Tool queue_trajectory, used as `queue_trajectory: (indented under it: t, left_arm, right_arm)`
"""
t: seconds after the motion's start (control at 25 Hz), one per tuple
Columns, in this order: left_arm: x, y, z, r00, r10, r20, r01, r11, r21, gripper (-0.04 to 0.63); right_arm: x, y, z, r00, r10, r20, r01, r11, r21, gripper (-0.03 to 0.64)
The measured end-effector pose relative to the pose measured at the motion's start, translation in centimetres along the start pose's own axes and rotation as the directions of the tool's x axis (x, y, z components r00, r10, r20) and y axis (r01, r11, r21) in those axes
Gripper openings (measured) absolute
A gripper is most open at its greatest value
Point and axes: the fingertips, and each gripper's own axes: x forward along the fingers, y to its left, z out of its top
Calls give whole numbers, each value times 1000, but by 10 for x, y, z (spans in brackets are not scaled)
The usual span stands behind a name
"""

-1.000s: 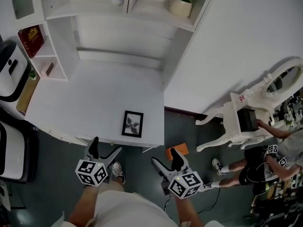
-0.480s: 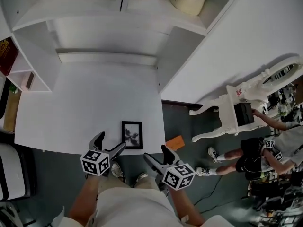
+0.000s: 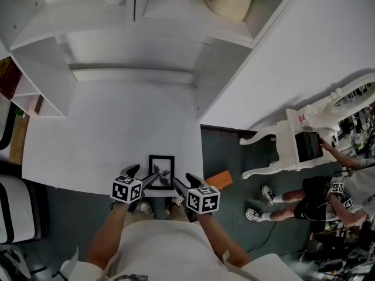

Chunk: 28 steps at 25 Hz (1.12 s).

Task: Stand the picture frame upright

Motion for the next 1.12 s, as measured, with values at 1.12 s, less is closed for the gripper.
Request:
queue_trajectory:
  t: [1.12]
  left_arm:
    - [39, 25, -19, 982, 151, -117, -170, 969, -177, 126]
  right_arm:
    - [80, -9, -33, 935, 87, -345, -100, 995, -22, 126]
